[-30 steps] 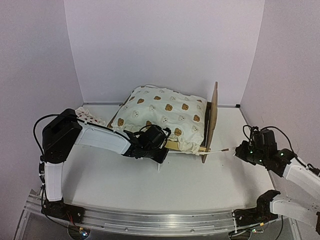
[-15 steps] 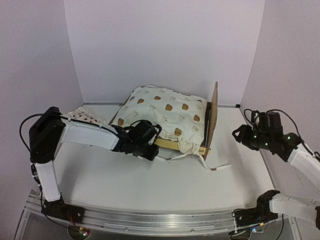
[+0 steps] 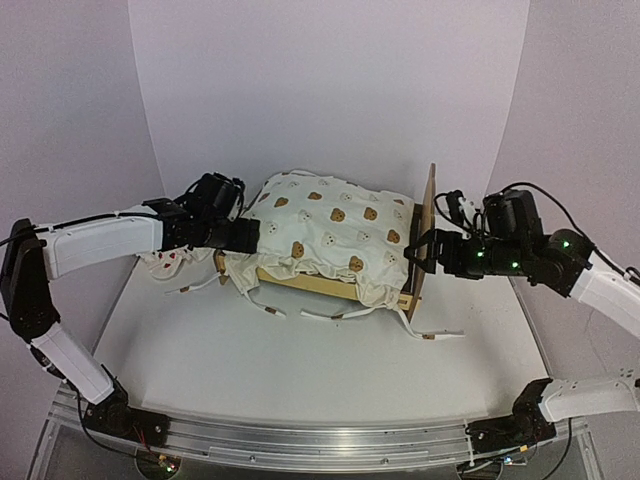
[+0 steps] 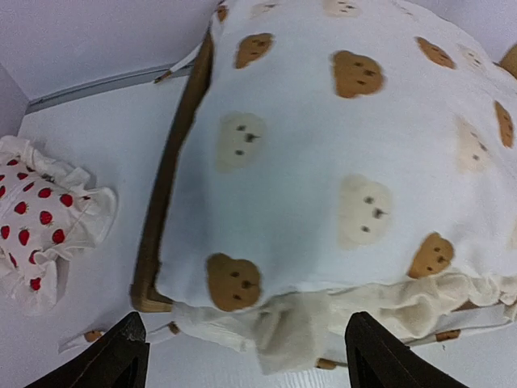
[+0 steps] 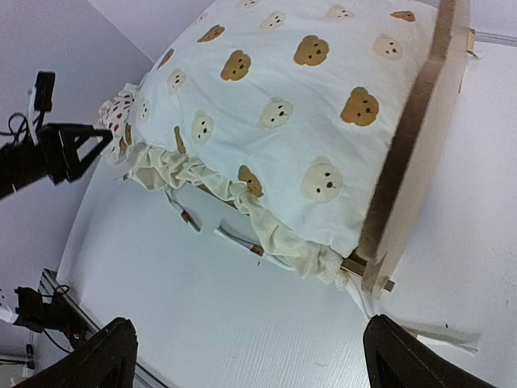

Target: Set up the pet bed

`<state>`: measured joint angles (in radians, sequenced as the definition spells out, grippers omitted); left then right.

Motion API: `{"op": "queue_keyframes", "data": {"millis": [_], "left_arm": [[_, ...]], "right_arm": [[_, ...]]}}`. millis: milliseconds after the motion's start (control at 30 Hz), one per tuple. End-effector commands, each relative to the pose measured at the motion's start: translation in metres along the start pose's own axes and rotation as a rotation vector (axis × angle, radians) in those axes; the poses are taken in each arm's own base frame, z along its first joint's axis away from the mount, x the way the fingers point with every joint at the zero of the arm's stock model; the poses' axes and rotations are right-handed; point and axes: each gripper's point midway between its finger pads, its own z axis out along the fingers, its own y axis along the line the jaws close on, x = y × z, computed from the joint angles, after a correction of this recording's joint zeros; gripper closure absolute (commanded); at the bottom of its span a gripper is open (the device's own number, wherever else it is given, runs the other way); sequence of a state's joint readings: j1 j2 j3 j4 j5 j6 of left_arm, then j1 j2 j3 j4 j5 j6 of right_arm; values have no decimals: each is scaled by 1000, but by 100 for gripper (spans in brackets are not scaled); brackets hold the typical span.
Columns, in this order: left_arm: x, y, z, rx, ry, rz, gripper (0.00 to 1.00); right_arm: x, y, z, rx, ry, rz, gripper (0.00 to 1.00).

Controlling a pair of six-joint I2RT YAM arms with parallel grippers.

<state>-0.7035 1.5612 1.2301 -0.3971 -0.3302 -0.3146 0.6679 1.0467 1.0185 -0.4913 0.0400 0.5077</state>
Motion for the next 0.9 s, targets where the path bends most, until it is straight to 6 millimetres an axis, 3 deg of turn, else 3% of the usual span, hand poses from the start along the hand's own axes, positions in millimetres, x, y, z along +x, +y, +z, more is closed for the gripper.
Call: {"op": "queue_keyframes", "data": {"millis": [0, 133, 367, 500, 667, 867], "left_arm": [[-13, 46, 5, -30, 25, -93, 17], [-5, 74, 31, -20, 75, -140, 22], [14, 84, 66, 14, 146, -161, 31], [28, 87, 79, 1, 180, -165, 46], [42, 82, 83, 32, 210, -185, 64], [69, 55, 65, 146, 267, -240, 68]], "right_arm": [[1, -3, 9, 120, -18, -103, 2], [9, -12, 20, 221, -31, -145, 2], [17, -35, 45, 355, -72, -157, 7], [21, -43, 57, 387, -83, -167, 17], [21, -57, 57, 452, -112, -195, 28], [11, -69, 43, 526, -171, -256, 40]]}}
